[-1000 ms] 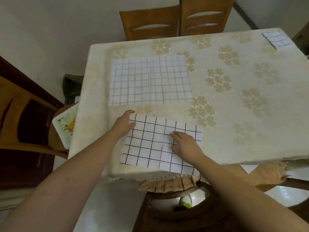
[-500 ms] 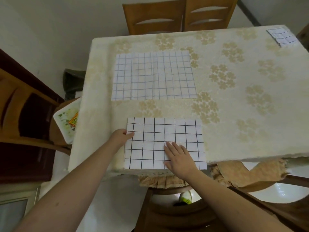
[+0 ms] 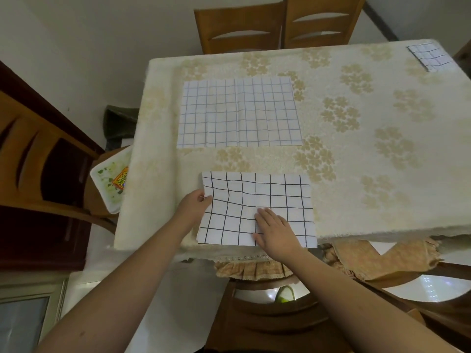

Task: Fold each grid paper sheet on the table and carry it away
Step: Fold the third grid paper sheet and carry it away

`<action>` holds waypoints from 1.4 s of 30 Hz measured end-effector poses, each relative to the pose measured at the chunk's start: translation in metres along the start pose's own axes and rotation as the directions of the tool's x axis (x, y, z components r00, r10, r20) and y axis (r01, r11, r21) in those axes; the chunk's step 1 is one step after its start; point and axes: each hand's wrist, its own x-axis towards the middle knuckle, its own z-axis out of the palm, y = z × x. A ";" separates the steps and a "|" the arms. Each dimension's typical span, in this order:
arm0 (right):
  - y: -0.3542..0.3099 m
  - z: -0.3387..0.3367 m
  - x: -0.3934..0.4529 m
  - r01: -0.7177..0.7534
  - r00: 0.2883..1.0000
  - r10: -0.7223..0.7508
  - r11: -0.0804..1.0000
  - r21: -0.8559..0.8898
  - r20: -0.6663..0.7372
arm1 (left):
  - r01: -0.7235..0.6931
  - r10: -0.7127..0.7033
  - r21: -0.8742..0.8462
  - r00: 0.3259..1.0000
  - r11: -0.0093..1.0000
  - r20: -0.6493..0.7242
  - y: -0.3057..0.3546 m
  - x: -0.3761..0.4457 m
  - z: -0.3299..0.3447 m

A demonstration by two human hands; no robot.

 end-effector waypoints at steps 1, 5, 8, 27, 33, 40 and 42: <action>0.001 -0.001 -0.001 -0.001 1.000 0.001 1.000 0.025 -0.009 | -0.025 0.025 -0.005 1.000 1.000 -0.007 0.007 -0.004 0.002; 0.007 -0.005 -0.008 -0.031 0.999 0.032 0.991 0.130 -0.007 | -0.090 0.091 0.047 0.995 0.995 -0.030 0.029 -0.009 0.013; 0.013 -0.008 -0.012 -0.064 0.998 0.064 0.966 0.249 0.010 | -0.114 0.116 0.068 0.993 0.991 -0.033 0.045 -0.011 0.025; 0.089 -0.034 -0.054 -0.290 0.929 0.370 0.698 0.654 0.017 | -0.156 0.148 0.032 0.974 0.987 0.169 0.120 -0.022 0.148; 0.111 -0.035 -0.051 -0.332 0.890 0.456 0.637 0.695 0.007 | -0.195 0.193 -0.025 0.933 0.980 0.305 0.104 -0.024 0.163; 0.121 -0.033 -0.040 -0.353 0.855 0.518 0.621 0.700 -0.029 | -0.297 0.272 0.232 0.953 0.926 0.132 0.059 -0.007 0.143; 0.119 -0.035 -0.035 -0.305 0.878 0.470 0.695 0.652 -0.091 | -0.398 0.364 0.336 0.917 0.854 0.162 0.046 -0.004 0.138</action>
